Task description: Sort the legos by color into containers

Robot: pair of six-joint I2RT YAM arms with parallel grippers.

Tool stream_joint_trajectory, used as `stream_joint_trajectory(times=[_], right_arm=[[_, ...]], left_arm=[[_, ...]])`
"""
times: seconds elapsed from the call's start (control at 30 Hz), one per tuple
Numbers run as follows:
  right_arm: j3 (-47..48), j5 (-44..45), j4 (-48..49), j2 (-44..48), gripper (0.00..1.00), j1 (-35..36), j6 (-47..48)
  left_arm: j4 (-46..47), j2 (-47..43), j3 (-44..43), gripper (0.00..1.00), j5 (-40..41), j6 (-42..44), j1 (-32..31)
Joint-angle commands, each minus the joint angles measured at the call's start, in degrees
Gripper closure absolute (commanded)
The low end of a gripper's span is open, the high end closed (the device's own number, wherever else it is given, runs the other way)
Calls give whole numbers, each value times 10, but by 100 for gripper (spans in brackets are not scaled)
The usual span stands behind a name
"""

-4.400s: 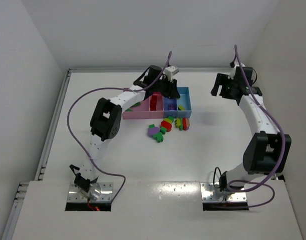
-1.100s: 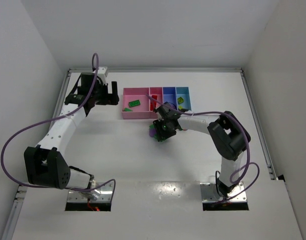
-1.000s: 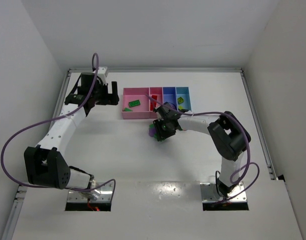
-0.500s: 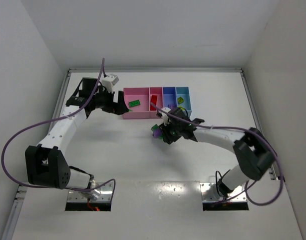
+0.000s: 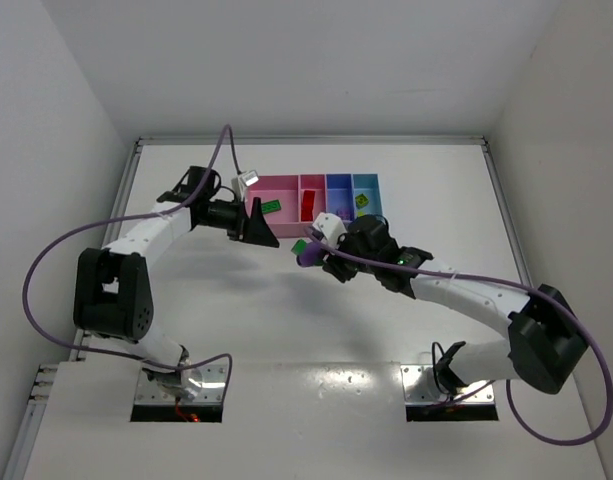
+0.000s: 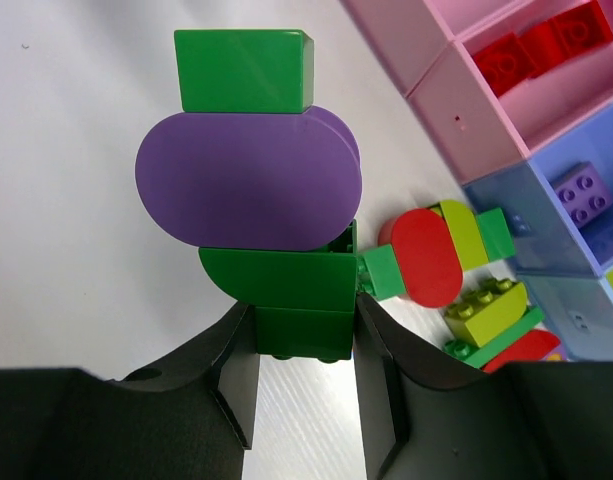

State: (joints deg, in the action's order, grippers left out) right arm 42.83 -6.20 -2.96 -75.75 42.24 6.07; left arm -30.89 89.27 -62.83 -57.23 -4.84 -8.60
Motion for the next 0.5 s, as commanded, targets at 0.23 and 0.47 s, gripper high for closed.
stream_joint_trajectory(times=[0.23, 0.47], right_arm=[[54, 6, 54, -36, 100, 18, 33], [79, 6, 54, -47, 100, 29, 33]], left_arm=[[11, 34, -55, 9, -75, -7, -36], [11, 45, -60, 10, -64, -1, -54]])
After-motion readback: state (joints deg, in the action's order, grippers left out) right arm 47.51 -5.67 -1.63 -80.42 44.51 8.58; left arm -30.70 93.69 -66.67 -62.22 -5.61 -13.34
